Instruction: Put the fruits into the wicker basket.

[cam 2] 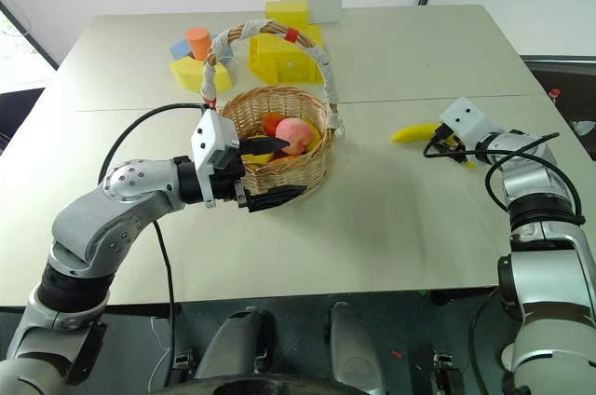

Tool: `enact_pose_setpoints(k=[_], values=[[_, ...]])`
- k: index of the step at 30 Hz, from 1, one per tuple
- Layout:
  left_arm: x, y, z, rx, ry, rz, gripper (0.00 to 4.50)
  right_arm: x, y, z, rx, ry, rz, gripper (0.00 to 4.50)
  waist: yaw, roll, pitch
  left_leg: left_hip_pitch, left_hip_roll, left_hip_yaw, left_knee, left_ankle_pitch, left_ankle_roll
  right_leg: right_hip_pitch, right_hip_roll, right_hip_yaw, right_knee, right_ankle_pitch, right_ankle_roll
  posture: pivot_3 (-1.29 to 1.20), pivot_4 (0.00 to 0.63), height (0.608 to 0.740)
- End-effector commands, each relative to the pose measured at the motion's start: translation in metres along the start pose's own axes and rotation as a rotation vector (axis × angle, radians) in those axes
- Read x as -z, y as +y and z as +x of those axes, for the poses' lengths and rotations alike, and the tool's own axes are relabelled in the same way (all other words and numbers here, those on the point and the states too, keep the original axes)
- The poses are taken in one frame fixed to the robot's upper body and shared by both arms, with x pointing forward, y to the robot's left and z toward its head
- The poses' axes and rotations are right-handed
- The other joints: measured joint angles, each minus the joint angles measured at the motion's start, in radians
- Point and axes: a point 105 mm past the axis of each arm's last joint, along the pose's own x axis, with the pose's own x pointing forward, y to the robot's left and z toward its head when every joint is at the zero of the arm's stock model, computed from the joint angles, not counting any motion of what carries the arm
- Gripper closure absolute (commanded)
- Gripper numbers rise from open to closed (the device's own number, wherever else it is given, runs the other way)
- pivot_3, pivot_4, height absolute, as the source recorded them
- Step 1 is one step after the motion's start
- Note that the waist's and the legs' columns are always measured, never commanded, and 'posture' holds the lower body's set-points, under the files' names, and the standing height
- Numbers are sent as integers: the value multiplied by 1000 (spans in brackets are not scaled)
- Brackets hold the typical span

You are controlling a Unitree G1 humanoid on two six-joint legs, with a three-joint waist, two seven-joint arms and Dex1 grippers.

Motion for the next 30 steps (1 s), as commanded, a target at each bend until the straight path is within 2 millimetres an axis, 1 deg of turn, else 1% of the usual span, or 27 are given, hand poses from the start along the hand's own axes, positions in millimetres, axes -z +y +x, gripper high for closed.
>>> enact_pose_setpoints(k=[1,4,7,9,12,15,16,18,20,22,25,27,30], values=[[-14,2,-6,-20,-60,12,0,-12,-10,-3,23,-40,-33,3288,-2,0,0,0,0,0,0,0,0,0,0,0,0,0,0,0,150,740],[-24,6,-12,-35,-129,-35,0,-17,-14,-8,34,-66,-67,3288,-3,0,0,0,1,0,0,0,0,0,0,0,1,0,0,0,150,740],[-27,12,-19,-66,-143,-59,0,-24,-17,-16,44,-99,-124,3288,-1,0,0,0,1,0,0,0,0,0,0,0,1,0,0,0,150,740],[-24,16,-28,-96,-129,-57,0,-35,-17,-28,39,-149,-157,3288,1,0,0,0,1,0,0,0,0,0,0,0,1,0,0,0,150,740],[-22,26,-49,-158,-122,-70,0,-56,-8,-55,-18,-238,-216,3288,4,1,0,0,2,-1,0,0,0,0,0,0,1,0,0,0,150,740],[-15,37,-79,-239,-85,-75,0,-91,22,-95,-162,-398,-252,3288,3,1,0,0,3,-2,0,-2,3,0,0,-1,1,0,0,0,150,740],[-10,39,-89,-257,-62,-65,0,-110,36,-109,-227,-469,-218,3288,0,2,0,0,3,-2,0,-2,3,0,0,-1,1,0,0,0,150,740],[-4,41,-103,-278,-39,-62,0,-136,64,-128,-351,-558,-167,3288,-5,2,0,2,4,-1,-1,-2,3,1,1,0,2,0,0,0,150,740],[1,47,-111,-305,-25,-69,0,-158,90,-140,-459,-627,-151,3288,-1,2,0,5,4,-1,-1,-2,3,3,1,0,2,0,0,0,150,740],[8,51,-116,-327,6,-62,0,-180,110,-141,-506,-686,-157,3288,1,1,0,12,4,-3,-1,-2,3,12,1,-1,2,0,-1,0,150,740],[15,52,-117,-334,35,-48,0,-210,136,-130,-527,-738,-188,3288,1,1,0,16,3,-3,-1,-2,3,17,1,-2,-1,-1,-2,0,150,740],[14,50,-116,-329,22,-40,0,-229,144,-118,-512,-750,-175,3288,1,1,0,15,3,-3,-1,-2,3,16,1,-2,-1,-1,-1,0,150,740],[8,44,-116,-327,-35,-44,0,-254,148,-91,-437,-742,-151,3288,1,1,0,12,3,-3,-1,-2,3,12,0,-2,0,-1,-1,0,150,740]])
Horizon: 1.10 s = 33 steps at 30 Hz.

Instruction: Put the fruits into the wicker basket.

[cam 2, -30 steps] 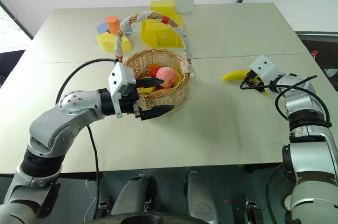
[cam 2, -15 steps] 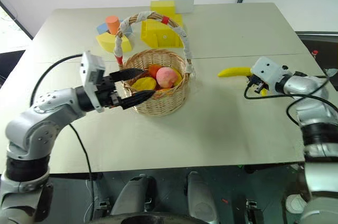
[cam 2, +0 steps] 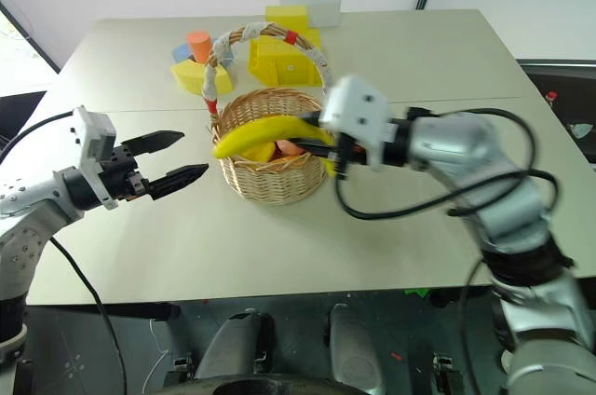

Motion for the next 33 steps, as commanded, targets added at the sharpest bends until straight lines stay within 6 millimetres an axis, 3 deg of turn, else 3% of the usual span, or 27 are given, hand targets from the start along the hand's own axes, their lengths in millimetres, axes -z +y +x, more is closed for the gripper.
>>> enact_pose_setpoints(k=[1,7,10,14,19,21,26,29,33], values=[[-15,-8,-4,10,-77,36,0,0,-19,25,100,28,-31,3288,0,0,0,-1,0,0,0,0,0,-1,0,0,0,0,0,0,150,740],[-10,-13,-6,-16,-81,23,0,4,-22,50,67,39,-97,3288,3,0,0,-2,-1,0,-1,-1,1,-2,-2,0,-1,0,0,0,150,740],[-10,-17,-5,-16,-87,21,0,7,-27,54,75,50,-102,2276,1,0,0,-2,-1,1,-1,-1,1,-2,-2,0,0,0,0,0,150,740],[-12,-20,-4,-15,-95,17,0,4,-33,48,110,41,-118,290,0,0,0,-2,-1,0,-1,-1,1,-2,-2,0,0,0,0,0,150,740],[-16,-21,1,-1,-113,13,0,-20,-32,10,95,-74,-73,290,7,0,0,-2,-1,0,-1,-1,1,-2,-2,0,-1,0,0,0,150,740],[-17,-21,3,7,-123,10,0,-21,-22,-10,58,-117,13,290,8,0,0,-3,-1,0,-1,-1,2,-2,-2,-1,-1,0,0,0,150,740],[-19,-21,8,33,-129,5,0,4,0,-44,59,-79,178,290,3,0,0,0,-1,-1,-1,-2,3,2,-2,-2,-3,0,0,0,150,740],[-20,-22,11,54,-133,1,0,18,-6,-52,166,-67,293,290,-4,0,0,1,0,0,-1,-2,3,2,-1,-1,-2,0,0,0,150,740],[-22,-24,18,84,-142,1,0,51,-27,-47,359,-26,420,290,-3,0,0,2,0,0,-1,-2,3,2,1,-1,-2,0,0,0,150,740]])
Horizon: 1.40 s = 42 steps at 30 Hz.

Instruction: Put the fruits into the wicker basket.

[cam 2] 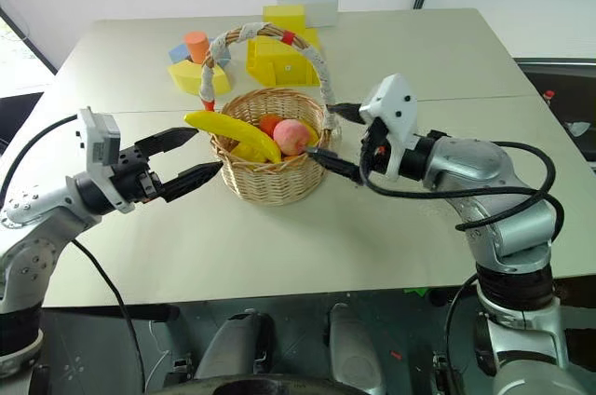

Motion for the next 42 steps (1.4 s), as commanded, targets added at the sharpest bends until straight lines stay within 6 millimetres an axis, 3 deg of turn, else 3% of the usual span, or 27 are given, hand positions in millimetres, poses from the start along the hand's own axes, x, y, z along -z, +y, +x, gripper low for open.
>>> enact_pose_setpoints(k=[1,7,8,10,16,17,19,23,28,32,39,42], values=[[-9,-1,4,23,-34,24,0,10,-27,7,181,-10,74,290,0,0,0,0,0,0,0,0,0,0,0,0,0,0,0,0,150,740],[-9,-5,8,38,-48,23,0,26,-47,33,262,-52,201,290,2,0,0,-1,-1,1,0,0,0,-1,0,0,0,0,0,0,150,740],[-10,-5,8,37,-52,23,0,27,-48,34,261,-61,215,520,3,0,0,-2,-1,1,0,0,0,-2,0,0,0,0,0,0,150,740],[-10,-6,8,35,-55,23,0,26,-48,33,253,-80,229,1043,4,0,0,-2,0,0,0,0,0,-2,0,0,0,0,0,0,150,740],[-7,-10,7,33,-57,14,0,21,-43,29,218,-114,223,4107,5,0,0,-2,0,0,0,0,0,-1,-1,0,-1,0,0,0,150,740],[-7,-10,7,33,-59,11,0,20,-43,28,220,-121,223,4372,5,0,0,-2,0,0,0,0,0,-1,-1,0,-1,0,0,0,150,740],[-7,-11,8,34,-62,8,0,18,-43,25,227,-135,221,4367,5,0,0,-2,0,0,0,0,0,-1,-1,0,-1,0,0,0,150,740],[-7,-13,11,49,-65,3,0,9,-66,-2,365,-174,182,4367,5,0,0,-2,0,0,-1,0,0,-1,-1,0,-1,0,0,0,150,740],[-8,-14,17,77,-71,-4,0,16,-139,-83,783,-112,95,4367,14,0,0,-3,-1,0,0,0,0,-1,-2,0,-2,0,0,0,150,740],[-8,-14,24,102,-75,-10,0,27,-179,-131,1029,-65,74,4367,8,0,0,-2,-3,1,0,-1,1,0,-2,0,-3,0,0,0,150,740],[-9,-14,36,117,-93,-14,0,51,-210,-155,1186,-32,107,4367,-26,3,1,-1,-1,4,-1,0,1,-1,2,3,-1,0,0,0,150,740],[-10,-12,36,102,-96,-8,0,54,-208,-155,1172,-28,107,2924,-22,3,1,-1,-1,3,-1,0,1,-1,3,3,-1,0,0,0,150,740]])
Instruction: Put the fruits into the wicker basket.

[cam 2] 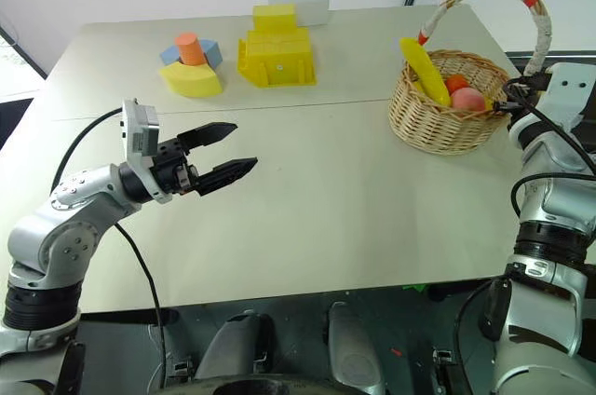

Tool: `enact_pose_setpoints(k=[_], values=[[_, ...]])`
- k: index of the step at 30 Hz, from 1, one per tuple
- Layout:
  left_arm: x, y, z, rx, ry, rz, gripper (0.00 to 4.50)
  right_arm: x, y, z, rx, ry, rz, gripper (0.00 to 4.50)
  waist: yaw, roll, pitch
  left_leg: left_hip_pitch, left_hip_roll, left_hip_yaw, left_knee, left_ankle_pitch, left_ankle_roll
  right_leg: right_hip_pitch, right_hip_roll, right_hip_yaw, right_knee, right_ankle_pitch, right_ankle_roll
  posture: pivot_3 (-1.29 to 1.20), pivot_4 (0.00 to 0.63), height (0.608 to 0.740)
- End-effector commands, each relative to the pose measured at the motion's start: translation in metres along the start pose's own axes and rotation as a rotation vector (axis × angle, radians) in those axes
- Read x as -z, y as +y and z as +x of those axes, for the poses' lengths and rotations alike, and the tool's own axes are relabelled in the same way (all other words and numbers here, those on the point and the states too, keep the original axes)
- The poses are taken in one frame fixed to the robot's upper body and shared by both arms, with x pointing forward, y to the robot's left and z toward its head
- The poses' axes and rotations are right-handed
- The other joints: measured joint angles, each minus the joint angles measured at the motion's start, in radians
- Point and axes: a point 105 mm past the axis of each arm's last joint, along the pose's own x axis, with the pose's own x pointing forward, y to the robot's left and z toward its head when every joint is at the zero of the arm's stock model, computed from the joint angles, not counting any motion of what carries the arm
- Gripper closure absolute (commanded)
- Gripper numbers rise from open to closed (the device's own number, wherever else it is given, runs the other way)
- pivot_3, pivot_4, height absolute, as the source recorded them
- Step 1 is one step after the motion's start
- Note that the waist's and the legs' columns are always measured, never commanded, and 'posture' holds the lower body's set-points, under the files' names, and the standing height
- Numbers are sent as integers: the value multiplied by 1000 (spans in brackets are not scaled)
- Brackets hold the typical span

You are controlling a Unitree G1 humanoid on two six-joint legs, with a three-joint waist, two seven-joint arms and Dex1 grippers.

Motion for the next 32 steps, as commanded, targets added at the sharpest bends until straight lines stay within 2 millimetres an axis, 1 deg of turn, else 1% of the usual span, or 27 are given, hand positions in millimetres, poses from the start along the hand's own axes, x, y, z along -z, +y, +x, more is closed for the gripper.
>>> enact_pose_setpoints(k=[1,5,8,11,12,14,15,17,18,19,20,22,25,28,32], values=[[-8,2,0,-19,-28,42,0,-24,-8,-3,10,-86,-26,2429,3,0,0,0,0,0,0,0,0,0,0,0,0,0,0,0,150,740],[-5,5,-6,-56,-11,44,0,-35,-15,-17,32,-128,-74,457,10,0,0,-1,0,-1,0,0,0,0,-2,0,0,0,0,0,150,740],[1,14,-13,-120,22,49,0,-36,-19,-35,9,-142,-124,457,22,0,0,-1,0,-1,0,0,0,0,-3,0,-1,0,0,0,150,740],[7,30,-25,-219,44,40,0,-35,-11,-55,-107,-146,-168,457,30,0,0,-1,0,-1,0,0,1,1,-3,0,-1,0,0,0,150,740],[11,36,-31,-254,60,38,0,-32,-3,-62,-177,-137,-190,457,31,0,0,-1,0,-1,0,0,1,1,-3,0,-1,0,0,0,150,740],[19,45,-43,-314,93,48,0,-25,16,-76,-324,-126,-243,457,26,0,0,0,0,-1,0,0,1,1,-2,-1,-1,0,0,0,150,740],[23,49,-50,-347,107,48,0,-21,30,-83,-410,-116,-243,457,25,1,0,0,0,-1,0,0,1,1,-2,0,-1,0,0,0,150,740],[33,55,-64,-404,129,36,0,-9,68,-99,-628,-79,-234,457,21,1,0,1,1,0,0,-1,1,2,-1,0,-1,0,0,0,150,740],[42,57,-73,-433,161,34,0,1,89,-108,-745,-45,-223,457,19,1,0,1,1,0,0,-1,1,2,-1,0,-1,0,0,0,150,740],[51,58,-80,-454,189,33,0,10,105,-116,-829,-13,-221,457,15,1,0,2,1,0,0,-1,1,2,-1,0,-1,0,0,0,150,740],[57,57,-84,-467,209,31,0,17,115,-120,-878,7,-229,457,13,1,0,2,2,-1,0,-1,1,2,-1,0,-1,0,0,0,150,740],[62,56,-90,-491,216,27,0,28,129,-121,-918,29,-231,457,15,0,0,3,3,-2,0,-1,1,3,-1,-2,-1,0,0,0,150,740],[65,54,-96,-526,202,21,0,36,142,-118,-941,33,-195,457,29,0,0,2,2,-2,0,-1,1,3,-3,-2,-1,0,0,0,150,740],[67,51,-101,-546,200,16,0,41,146,-115,-957,43,-182,457,37,0,0,1,1,-3,0,-1,1,3,-5,-2,-2,0,0,0,150,740],[64,47,-104,-553,184,15,0,47,145,-111,-959,51,-198,457,36,-1,0,0,0,-3,0,-1,2,3,-5,-3,-3,0,0,0,150,740]])
